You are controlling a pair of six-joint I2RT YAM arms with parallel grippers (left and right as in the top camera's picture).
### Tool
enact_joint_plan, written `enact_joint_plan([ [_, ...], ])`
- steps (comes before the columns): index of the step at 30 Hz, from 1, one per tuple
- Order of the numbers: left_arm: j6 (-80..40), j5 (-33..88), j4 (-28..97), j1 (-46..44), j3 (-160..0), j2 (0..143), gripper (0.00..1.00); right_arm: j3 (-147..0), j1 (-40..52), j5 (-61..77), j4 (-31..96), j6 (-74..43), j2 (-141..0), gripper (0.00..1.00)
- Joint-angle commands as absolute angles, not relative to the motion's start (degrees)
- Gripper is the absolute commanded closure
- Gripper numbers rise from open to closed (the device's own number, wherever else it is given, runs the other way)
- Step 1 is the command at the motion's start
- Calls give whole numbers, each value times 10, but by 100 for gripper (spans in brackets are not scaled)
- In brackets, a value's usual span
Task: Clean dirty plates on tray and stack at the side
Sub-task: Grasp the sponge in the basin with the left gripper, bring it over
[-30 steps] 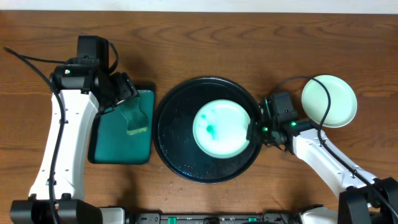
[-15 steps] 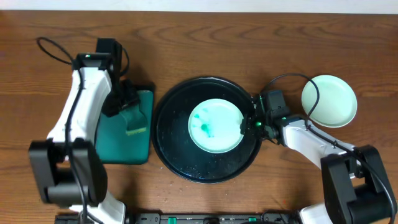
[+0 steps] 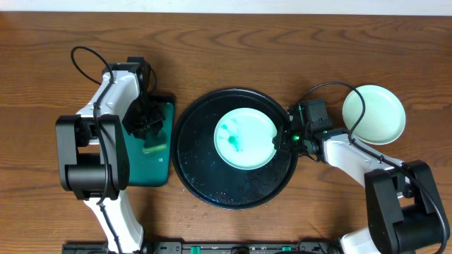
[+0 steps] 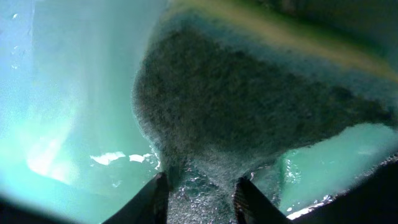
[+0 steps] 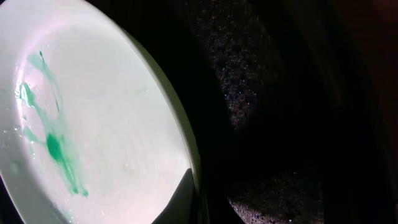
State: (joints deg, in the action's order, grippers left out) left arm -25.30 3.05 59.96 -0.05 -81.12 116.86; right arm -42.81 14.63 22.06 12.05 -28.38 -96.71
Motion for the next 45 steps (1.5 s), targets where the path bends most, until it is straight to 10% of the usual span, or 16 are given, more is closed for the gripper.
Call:
enact_joint_plan([
  [1,-248,26,586,0,-807,1196,75,-424,136,196,135,-276,-983,99],
  [5,-237,26,567,0,-807,1199,93,-424,136,200,142,-276,-983,99],
  [28,-221,76,577,-90,-807,935,92,-424,142,199,162,-250,-983,99],
  [45,-262,106,518,-283,-807,1072,93,-424,181,193,162,-247,-983,99],
])
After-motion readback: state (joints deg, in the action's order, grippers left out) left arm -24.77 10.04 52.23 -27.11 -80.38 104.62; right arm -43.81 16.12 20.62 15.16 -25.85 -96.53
